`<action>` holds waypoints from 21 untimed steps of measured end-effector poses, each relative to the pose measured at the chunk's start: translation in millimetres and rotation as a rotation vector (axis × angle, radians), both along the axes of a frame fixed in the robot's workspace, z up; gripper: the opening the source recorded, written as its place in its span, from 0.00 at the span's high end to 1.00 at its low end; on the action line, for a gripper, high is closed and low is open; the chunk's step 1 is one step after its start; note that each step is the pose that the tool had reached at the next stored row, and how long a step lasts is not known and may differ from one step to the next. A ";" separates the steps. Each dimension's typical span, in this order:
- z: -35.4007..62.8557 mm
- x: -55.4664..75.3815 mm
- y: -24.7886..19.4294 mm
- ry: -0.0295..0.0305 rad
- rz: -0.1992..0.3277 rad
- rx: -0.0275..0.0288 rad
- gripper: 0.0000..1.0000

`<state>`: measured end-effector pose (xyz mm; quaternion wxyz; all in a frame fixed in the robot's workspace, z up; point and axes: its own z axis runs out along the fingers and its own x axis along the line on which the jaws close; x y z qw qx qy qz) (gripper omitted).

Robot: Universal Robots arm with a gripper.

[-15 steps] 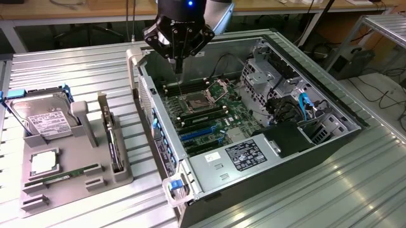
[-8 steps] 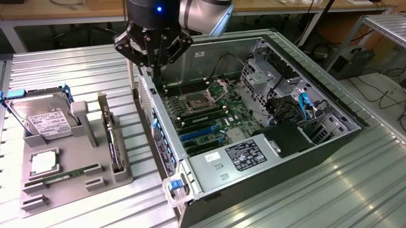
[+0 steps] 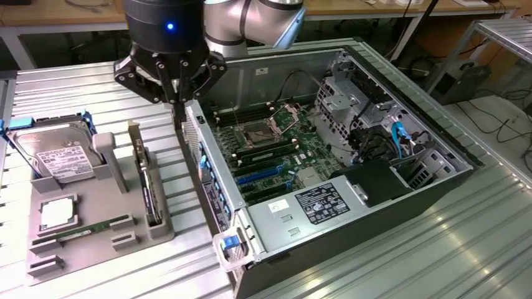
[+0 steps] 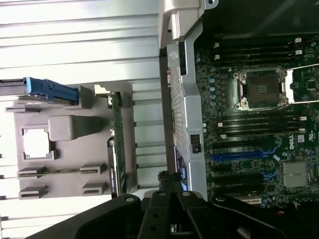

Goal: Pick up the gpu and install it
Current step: 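Reach for the gpu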

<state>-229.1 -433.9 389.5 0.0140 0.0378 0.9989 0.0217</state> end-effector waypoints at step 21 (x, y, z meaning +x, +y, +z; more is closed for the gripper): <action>-23.6 -63.4 -1.2 0.0000 0.000 0.0000 0.89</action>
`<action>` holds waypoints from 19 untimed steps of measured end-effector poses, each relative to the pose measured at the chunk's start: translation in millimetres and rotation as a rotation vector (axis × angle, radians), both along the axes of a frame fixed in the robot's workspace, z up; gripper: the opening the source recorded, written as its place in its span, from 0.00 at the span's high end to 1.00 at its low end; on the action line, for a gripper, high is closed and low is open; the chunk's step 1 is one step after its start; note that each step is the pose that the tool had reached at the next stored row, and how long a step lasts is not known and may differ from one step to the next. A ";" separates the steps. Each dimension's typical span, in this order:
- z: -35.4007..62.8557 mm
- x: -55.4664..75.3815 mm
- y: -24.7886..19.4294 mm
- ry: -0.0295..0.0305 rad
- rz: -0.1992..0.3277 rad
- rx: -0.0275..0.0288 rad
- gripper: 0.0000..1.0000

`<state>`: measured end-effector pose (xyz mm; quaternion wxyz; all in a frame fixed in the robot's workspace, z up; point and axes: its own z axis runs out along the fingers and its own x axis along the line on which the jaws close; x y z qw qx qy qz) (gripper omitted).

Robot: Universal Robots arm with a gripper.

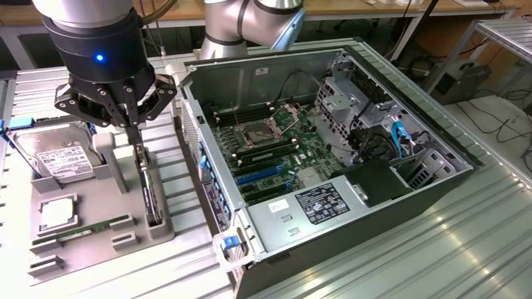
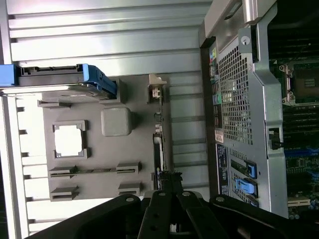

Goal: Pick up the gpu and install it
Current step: 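Reach for the gpu, then pick up the gpu and move the gpu toward the slot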

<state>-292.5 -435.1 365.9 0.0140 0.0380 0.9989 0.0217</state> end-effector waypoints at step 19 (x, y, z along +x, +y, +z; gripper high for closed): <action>-22.7 -6.8 1.5 -0.0030 0.000 -0.0003 0.58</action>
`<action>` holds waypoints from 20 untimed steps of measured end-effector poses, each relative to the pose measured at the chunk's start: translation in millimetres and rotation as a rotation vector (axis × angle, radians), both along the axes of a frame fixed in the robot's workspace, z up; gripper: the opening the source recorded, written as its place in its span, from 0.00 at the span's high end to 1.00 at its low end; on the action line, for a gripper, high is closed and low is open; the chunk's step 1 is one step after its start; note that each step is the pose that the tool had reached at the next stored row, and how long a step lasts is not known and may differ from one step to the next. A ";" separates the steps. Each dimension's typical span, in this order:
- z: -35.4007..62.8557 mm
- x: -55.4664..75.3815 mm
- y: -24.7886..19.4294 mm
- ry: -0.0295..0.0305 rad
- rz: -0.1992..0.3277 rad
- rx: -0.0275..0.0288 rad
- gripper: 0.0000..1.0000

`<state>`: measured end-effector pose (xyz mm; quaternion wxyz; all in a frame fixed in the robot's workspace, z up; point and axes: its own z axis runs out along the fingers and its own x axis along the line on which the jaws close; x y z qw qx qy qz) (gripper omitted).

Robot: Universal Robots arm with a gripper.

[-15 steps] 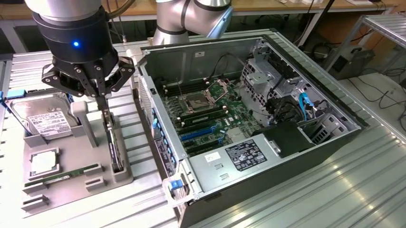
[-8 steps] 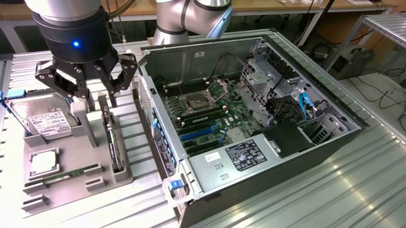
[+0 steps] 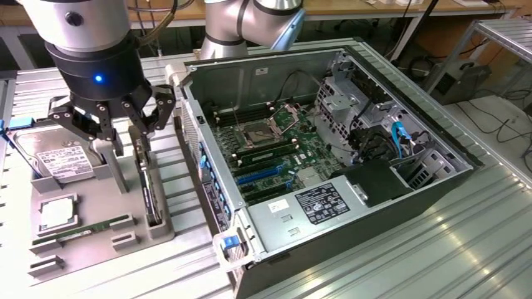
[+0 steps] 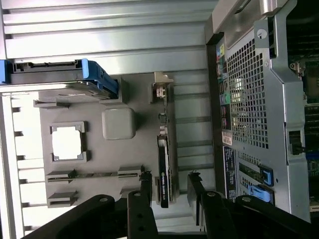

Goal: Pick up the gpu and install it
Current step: 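Pick up the gpu and move the gpu toward the slot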

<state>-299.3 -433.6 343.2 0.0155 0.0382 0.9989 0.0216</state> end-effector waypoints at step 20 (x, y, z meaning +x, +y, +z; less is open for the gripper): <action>-45.8 -2.2 0.4 0.0000 0.001 0.0000 0.58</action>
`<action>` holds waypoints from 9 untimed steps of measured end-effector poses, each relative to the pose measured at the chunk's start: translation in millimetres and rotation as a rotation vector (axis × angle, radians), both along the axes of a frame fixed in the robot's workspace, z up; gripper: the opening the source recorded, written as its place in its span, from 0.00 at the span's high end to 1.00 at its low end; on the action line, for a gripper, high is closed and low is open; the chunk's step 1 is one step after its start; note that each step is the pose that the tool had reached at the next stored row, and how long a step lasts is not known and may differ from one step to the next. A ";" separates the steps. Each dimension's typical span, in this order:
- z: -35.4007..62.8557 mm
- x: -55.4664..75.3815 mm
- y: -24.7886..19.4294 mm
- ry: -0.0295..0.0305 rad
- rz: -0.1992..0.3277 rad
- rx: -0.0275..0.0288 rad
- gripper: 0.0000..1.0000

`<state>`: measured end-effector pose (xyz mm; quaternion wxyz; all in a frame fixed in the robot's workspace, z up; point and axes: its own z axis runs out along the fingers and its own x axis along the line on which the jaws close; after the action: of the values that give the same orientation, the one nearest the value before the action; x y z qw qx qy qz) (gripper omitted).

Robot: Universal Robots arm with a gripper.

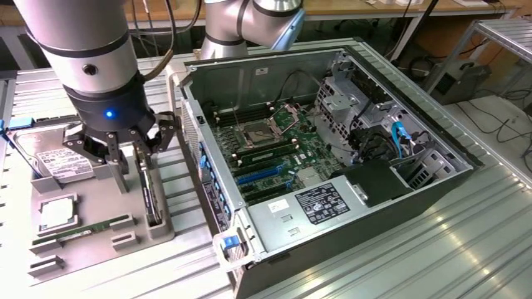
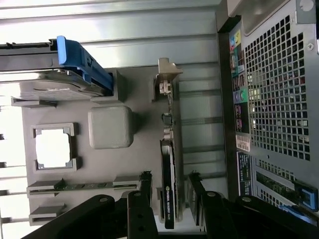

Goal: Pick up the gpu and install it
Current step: 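Pick up the gpu and move the gpu toward the slot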

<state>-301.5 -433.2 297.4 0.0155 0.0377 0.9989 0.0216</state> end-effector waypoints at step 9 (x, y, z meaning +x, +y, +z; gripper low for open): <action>-21.2 1.5 0.1 0.0000 0.000 0.0011 0.58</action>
<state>-300.0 -433.1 276.2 0.0155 0.0377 0.9989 0.0221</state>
